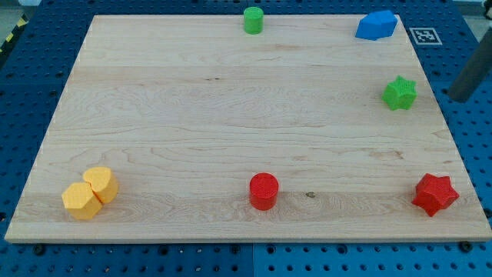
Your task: Move the green star to the center
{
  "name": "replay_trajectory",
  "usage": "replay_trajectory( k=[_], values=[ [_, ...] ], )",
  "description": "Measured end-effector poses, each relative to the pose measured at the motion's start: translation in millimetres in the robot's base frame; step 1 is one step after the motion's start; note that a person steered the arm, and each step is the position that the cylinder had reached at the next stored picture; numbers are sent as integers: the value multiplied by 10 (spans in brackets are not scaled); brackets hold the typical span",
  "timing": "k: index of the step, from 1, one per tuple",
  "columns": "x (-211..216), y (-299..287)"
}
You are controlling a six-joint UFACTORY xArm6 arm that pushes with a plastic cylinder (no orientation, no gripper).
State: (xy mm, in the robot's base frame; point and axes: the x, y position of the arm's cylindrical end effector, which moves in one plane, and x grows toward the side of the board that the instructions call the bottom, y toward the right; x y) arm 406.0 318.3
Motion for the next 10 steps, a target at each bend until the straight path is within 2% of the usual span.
replay_trajectory(
  k=[2,5,7,10],
  values=[
    [0,-888],
    [0,-1725],
    [-1,-2507],
    [-1,-2990]
  ],
)
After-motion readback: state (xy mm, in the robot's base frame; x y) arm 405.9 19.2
